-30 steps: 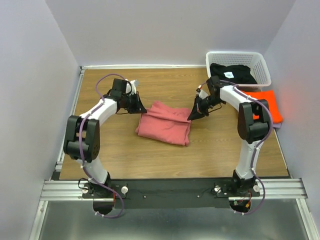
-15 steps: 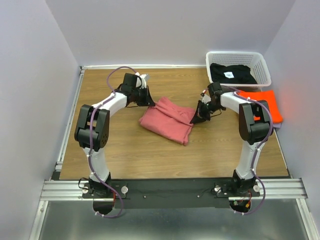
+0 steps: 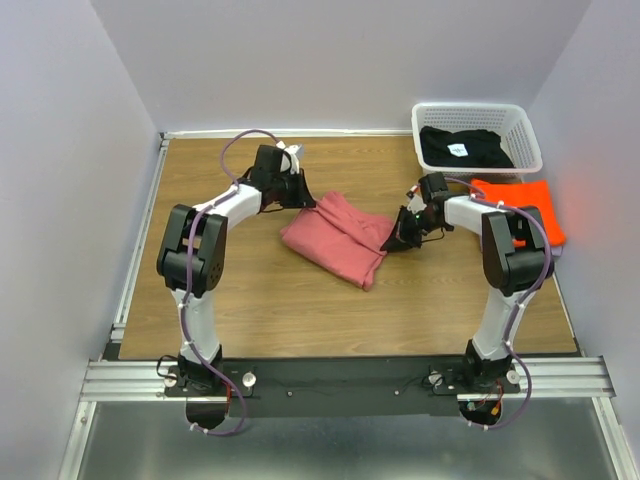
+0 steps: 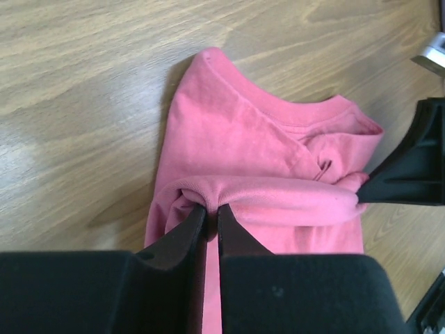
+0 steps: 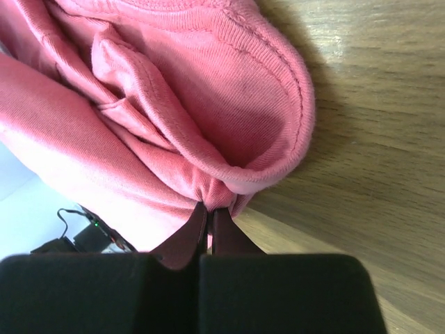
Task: Fold and stack the t-shirts
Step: Fold the tshirt
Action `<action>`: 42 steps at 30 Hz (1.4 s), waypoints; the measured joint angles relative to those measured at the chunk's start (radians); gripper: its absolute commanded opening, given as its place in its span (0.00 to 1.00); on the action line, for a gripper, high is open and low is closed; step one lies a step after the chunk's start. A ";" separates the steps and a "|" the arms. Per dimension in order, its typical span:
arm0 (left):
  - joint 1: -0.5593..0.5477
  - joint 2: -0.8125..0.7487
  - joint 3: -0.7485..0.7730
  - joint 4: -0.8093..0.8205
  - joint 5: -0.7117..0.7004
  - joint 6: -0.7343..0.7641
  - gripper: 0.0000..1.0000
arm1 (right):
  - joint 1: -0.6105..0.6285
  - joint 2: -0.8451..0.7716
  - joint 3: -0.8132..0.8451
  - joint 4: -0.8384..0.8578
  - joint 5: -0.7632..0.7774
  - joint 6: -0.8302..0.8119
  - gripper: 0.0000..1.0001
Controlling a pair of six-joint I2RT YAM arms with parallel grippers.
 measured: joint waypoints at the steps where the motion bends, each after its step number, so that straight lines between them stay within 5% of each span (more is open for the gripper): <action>1: 0.000 0.005 0.000 0.002 -0.005 0.000 0.19 | 0.000 -0.002 -0.002 0.002 0.003 0.003 0.05; 9: 0.003 0.029 -0.023 0.021 -0.101 -0.015 0.56 | 0.000 -0.057 0.018 -0.016 0.075 0.003 0.37; 13: 0.006 0.029 -0.023 0.034 -0.128 -0.026 0.59 | -0.002 -0.098 0.050 -0.023 0.089 0.005 0.49; 19: 0.006 -0.045 -0.037 0.031 -0.161 -0.033 0.59 | 0.003 -0.233 0.070 -0.032 0.135 -0.003 0.53; 24: -0.006 -0.263 -0.119 0.056 -0.200 -0.034 0.53 | 0.017 -0.373 0.047 0.005 0.159 -0.013 0.52; 29: -0.054 -0.410 -0.224 0.133 -0.210 -0.028 0.43 | 0.025 -0.431 -0.107 0.200 -0.017 0.014 0.49; 36: -0.121 -0.198 -0.218 0.199 -0.159 -0.011 0.35 | 0.031 -0.286 -0.230 0.443 -0.173 0.085 0.41; 42: -0.132 0.089 -0.016 0.209 -0.123 -0.019 0.34 | 0.004 -0.116 -0.231 0.616 -0.185 0.138 0.40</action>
